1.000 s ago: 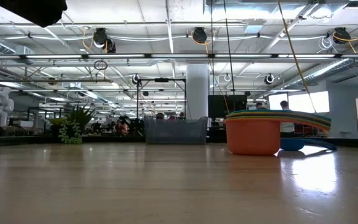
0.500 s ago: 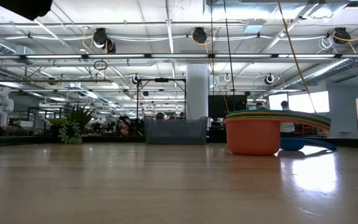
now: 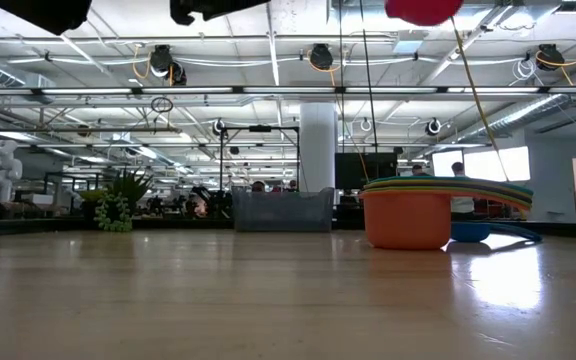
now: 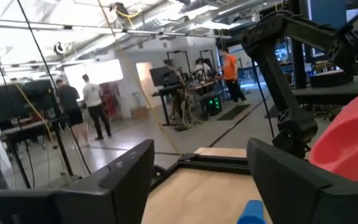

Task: Nest measuring cups in basket
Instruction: Stack the red measuring cup on top of the light blue measuring cup

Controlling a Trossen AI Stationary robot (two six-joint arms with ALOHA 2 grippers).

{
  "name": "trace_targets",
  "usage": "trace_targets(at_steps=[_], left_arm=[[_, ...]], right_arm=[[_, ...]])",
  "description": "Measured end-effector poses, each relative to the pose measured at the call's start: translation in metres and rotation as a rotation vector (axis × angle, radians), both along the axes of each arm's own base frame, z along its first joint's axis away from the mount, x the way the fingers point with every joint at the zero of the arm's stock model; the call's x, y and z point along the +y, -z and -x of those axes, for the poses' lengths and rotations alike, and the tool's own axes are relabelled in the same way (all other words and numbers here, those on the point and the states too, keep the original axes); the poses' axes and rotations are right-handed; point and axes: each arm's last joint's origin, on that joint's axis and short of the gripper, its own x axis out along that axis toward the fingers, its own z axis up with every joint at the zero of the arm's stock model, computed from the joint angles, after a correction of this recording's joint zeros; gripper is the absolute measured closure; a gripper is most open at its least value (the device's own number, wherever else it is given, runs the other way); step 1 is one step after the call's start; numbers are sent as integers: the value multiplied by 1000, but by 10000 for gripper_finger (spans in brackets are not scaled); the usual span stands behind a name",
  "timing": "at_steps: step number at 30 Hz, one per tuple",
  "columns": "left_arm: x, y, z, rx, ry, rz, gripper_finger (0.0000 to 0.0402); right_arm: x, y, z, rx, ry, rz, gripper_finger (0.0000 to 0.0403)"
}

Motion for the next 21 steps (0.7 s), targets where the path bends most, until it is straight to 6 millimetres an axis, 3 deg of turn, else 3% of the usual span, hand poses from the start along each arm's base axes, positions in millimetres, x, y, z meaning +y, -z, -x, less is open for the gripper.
trace_targets(at_steps=[6,10,15,21], left_arm=[[3,5,-3,31,-3,14,172],[6,5,-4,29,-8,23,182],[7,7,-5,42,-8,33,182],[7,9,-6,56,-6,34,181]], right_arm=[[3,17,-2,26,19,30,403],[9,33,-8,90,28,158,403],[17,56,-16,168,36,308,403],[17,74,-25,198,91,369,403]])
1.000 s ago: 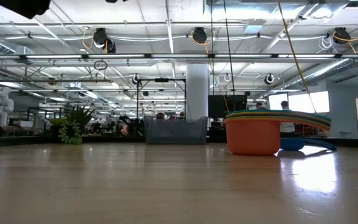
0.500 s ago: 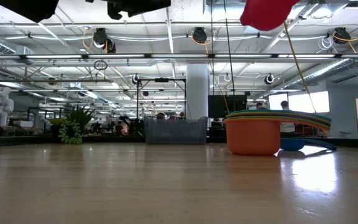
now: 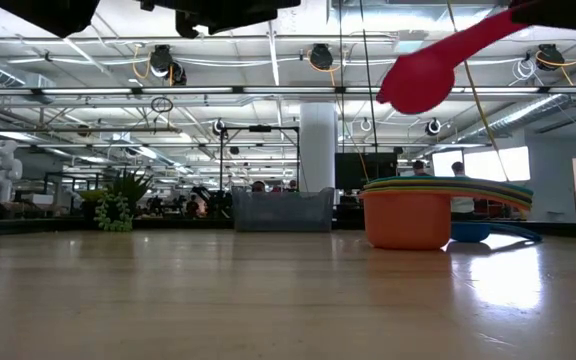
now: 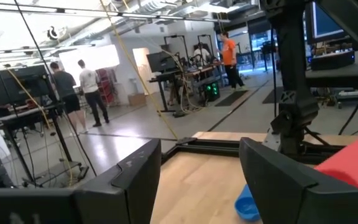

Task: Nest measuring cups in basket
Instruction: Stack the red measuring cup on top of the light blue measuring cup

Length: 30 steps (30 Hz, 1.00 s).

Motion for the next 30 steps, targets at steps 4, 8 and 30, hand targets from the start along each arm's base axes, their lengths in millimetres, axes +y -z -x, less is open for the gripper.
trace_targets(at_steps=[4,8,30], left_arm=[[0,0,0,-4,2,6,181],[0,0,0,-5,2,7,181],[0,0,0,-3,1,3,181]], right_arm=[[-2,7,-6,16,24,24,403],[-6,12,-11,29,45,40,403],[-30,42,-1,19,44,-65,403]])
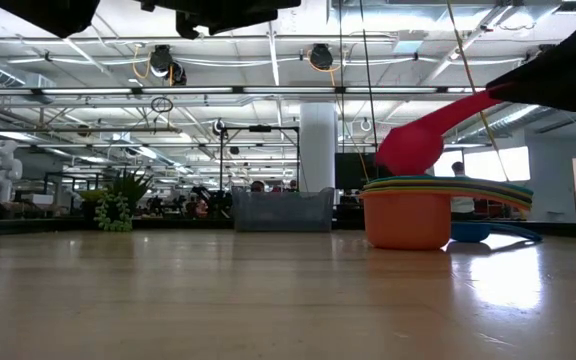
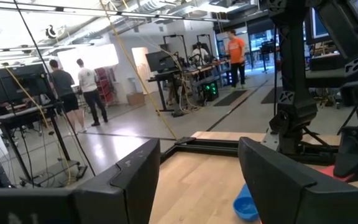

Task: Nest measuring cups in basket
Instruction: Stack the red measuring cup on top of the light blue measuring cup

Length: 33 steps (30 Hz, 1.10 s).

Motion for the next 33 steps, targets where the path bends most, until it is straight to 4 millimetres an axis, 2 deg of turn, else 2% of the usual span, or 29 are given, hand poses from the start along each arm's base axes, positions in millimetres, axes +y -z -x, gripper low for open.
trace_targets(at_steps=[20,33], left_arm=[[0,0,0,-2,-1,3,181],[1,1,-1,8,-2,1,181]], right_arm=[[-10,1,-12,-7,32,-79,403],[-10,0,-12,14,28,-45,396]])
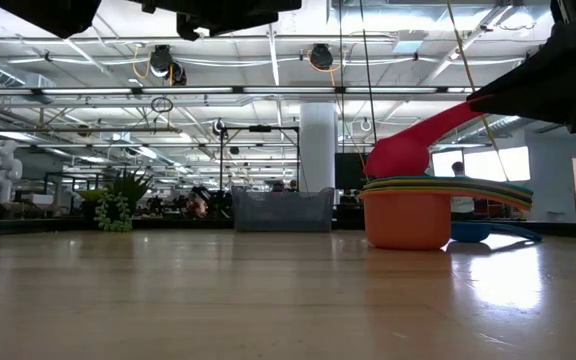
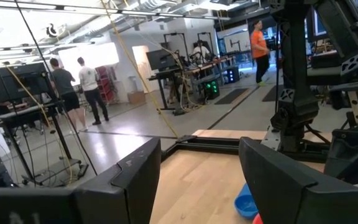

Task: Nest measuring cups in basket
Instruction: Stack the red measuring cup on top of the light blue measuring cup

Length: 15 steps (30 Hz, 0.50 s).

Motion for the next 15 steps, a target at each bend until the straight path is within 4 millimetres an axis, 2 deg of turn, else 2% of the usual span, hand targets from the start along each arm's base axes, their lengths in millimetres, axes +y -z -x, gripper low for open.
trace_targets(at_steps=[15], left_arm=[[1,1,-1,5,-4,1,181]], right_arm=[[0,0,0,4,-6,-4,368]])
